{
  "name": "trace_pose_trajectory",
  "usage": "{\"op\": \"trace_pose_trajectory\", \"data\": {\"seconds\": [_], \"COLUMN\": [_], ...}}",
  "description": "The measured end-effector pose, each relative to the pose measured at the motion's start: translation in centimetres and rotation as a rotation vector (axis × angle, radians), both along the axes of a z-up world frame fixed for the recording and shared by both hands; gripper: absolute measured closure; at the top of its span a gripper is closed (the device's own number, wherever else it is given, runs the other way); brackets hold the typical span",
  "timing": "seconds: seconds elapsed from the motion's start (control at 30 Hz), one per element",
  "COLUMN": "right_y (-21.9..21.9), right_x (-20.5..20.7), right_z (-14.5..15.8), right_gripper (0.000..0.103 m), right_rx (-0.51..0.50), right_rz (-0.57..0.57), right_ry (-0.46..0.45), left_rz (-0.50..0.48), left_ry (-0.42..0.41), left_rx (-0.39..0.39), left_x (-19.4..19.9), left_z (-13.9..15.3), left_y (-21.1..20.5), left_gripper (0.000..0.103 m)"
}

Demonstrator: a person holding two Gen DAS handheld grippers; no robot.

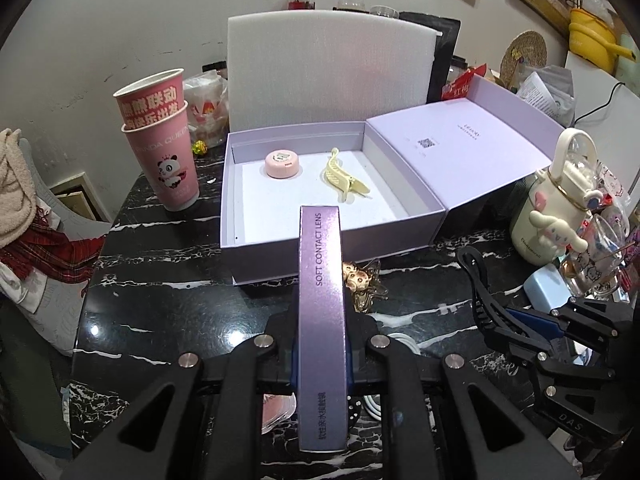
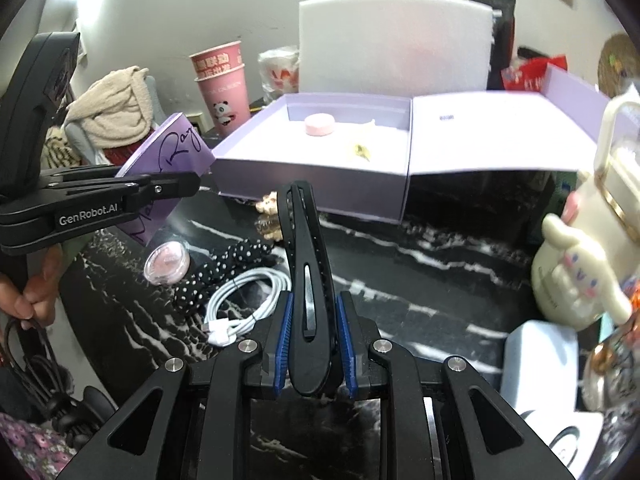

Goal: Organize rigid objects
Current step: 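Lift the purple box with the left tool while right tool grasps and lifts black clip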

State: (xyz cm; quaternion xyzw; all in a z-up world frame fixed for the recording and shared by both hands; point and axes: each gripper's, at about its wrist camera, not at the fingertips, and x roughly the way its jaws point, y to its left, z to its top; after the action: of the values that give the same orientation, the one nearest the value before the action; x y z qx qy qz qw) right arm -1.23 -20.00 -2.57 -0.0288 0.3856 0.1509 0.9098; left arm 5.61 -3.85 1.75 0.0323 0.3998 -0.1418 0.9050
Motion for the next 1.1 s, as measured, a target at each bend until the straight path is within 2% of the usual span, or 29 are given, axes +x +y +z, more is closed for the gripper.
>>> {"op": "trace_pose_trajectory", "data": {"seconds": [0.43,1.1], "right_y": [0.0,-0.3], "right_x": [0.8,4.1], "right_z": [2.6,6.2], "right_gripper": [0.082,0.082], "right_rx": [-0.003,0.016], "right_rz": [0.038,0.071], "right_ry": [-0.041,-0.081], "left_rz": [-0.024,-0.07], "left_ry": [-0.035,-0.075], "left_rx": [-0.019,-0.02], "left_x": [0.1,2.9], "left_z": [1.7,3.8], "left_y": [-0.5,-1.8], "left_gripper": [0.088,0.088]}}
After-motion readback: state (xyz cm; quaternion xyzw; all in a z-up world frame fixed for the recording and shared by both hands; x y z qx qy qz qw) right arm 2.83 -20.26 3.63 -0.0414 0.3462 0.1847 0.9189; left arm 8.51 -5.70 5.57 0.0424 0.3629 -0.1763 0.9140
